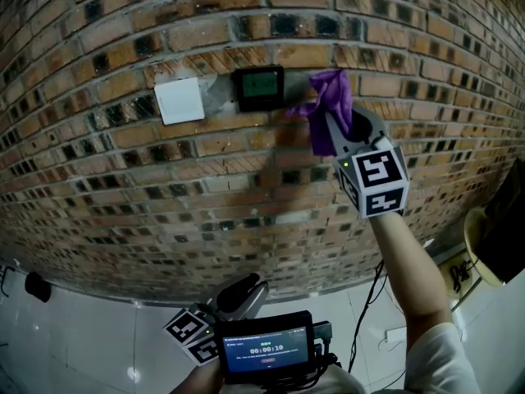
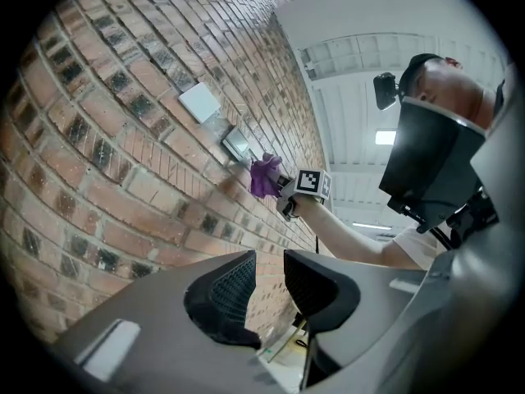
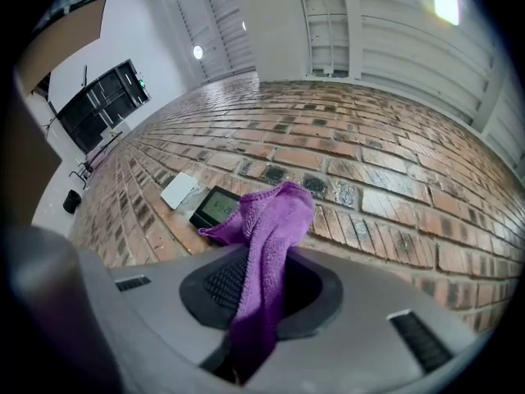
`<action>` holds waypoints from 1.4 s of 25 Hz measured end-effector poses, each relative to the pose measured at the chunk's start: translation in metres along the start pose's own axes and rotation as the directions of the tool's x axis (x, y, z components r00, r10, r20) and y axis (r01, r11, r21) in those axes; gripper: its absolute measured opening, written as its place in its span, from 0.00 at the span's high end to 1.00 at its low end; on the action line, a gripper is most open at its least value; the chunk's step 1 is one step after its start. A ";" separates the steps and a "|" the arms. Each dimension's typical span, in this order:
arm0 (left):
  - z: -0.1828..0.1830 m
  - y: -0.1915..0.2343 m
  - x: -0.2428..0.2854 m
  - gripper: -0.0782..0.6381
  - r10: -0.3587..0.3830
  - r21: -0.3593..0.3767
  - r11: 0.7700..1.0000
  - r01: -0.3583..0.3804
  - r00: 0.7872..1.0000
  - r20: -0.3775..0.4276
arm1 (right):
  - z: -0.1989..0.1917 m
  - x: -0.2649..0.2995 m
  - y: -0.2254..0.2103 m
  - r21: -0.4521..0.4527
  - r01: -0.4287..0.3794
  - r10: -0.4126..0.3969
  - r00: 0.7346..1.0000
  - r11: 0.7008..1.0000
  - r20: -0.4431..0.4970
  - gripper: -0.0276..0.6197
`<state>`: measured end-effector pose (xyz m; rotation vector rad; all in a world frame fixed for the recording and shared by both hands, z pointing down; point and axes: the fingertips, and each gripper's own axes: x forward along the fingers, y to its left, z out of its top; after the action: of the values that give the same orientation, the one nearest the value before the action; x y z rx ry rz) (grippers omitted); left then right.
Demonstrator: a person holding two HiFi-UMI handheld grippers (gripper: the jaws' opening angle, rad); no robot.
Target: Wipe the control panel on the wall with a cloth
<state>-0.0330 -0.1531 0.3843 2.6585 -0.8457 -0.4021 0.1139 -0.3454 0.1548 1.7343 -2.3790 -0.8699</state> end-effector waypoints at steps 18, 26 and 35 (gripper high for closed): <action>-0.005 0.002 0.000 0.74 -0.005 -0.011 1.000 0.005 1.000 -0.005 | -0.007 -0.034 0.027 0.007 -0.049 0.049 0.999 0.999 -0.008 0.83; -0.005 0.004 0.001 0.74 -0.005 -0.017 1.000 0.005 1.000 -0.006 | -0.015 -0.047 0.038 0.029 -0.066 0.067 0.998 0.997 -0.023 0.83; -0.004 0.006 0.001 0.74 -0.006 -0.018 1.000 0.006 1.000 -0.007 | -0.025 -0.057 0.042 0.045 -0.068 0.070 0.997 0.997 -0.042 0.83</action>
<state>-0.0339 -0.1568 0.3902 2.6450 -0.8289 -0.4000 0.1079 -0.2959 0.2109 1.6565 -2.4316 -0.7687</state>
